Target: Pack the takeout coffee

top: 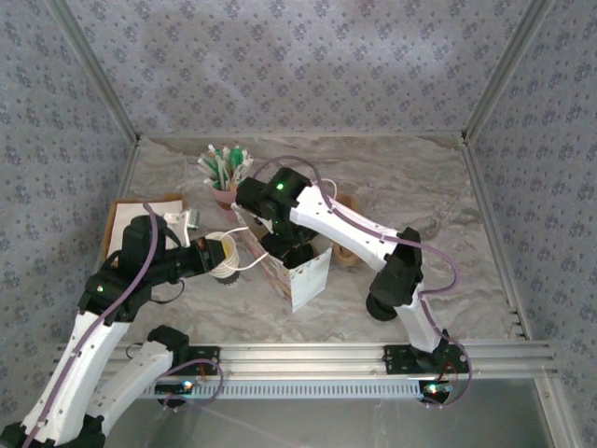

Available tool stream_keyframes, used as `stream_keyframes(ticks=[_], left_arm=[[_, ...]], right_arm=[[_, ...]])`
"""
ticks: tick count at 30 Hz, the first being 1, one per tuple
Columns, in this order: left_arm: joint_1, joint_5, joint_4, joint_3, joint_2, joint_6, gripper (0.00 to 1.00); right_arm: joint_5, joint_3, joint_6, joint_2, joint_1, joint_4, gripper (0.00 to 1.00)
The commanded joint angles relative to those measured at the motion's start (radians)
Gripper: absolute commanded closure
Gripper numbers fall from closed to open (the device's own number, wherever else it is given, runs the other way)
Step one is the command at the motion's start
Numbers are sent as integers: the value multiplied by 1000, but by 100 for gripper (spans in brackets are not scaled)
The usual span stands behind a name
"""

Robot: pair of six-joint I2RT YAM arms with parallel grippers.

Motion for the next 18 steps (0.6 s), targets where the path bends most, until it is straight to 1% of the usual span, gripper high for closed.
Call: stream_keyframes(ticks=[1, 18], left_arm=[[-6, -9, 11, 11, 6, 22, 94], [-6, -5, 32, 12, 39, 19, 94]], right_arm=[[-7, -17, 4, 12, 6, -95, 29], [-26, -50, -18, 5, -8, -66, 29]])
